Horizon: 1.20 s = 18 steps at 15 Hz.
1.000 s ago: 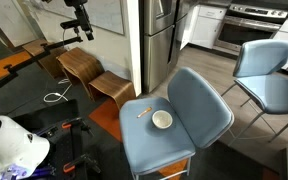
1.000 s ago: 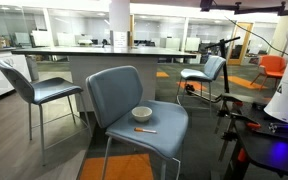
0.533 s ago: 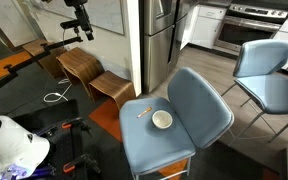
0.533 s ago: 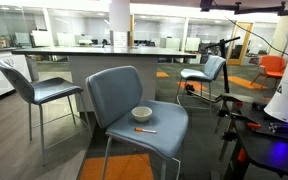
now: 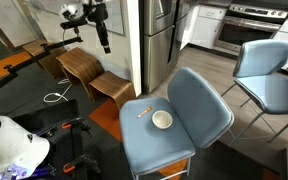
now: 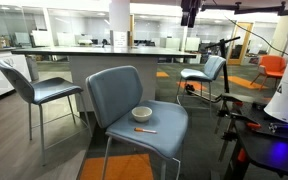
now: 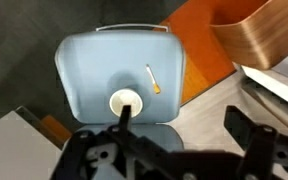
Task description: Put the marker in the white bowl
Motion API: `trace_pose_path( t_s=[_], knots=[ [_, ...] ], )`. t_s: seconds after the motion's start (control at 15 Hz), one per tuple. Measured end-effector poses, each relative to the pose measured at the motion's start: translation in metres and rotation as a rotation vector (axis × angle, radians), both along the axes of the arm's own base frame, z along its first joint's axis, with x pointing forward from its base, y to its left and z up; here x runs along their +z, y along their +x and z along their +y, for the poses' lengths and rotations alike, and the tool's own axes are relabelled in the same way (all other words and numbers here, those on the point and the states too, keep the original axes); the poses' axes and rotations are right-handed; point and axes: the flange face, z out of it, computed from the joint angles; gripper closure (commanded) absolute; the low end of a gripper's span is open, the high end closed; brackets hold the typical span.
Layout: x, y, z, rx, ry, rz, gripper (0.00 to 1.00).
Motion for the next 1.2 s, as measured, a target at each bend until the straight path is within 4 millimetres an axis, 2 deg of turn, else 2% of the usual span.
trace_pose_path(
  t_s=[0.2, 0.4, 0.67, 1.0, 1.2],
  knots=[
    [-0.053, 0.027, -0.019, 0.059, 0.038, 0.089, 0.00],
    [-0.111, 0.047, -0.026, 0.142, 0.059, 0.152, 0.00],
    [-0.188, 0.074, -0.031, 0.259, 0.085, 0.135, 0.00],
    [-0.284, 0.102, -0.048, 0.329, 0.111, 0.156, 0.00],
    [-0.331, 0.124, -0.058, 0.349, 0.133, 0.197, 0.00]
  ],
)
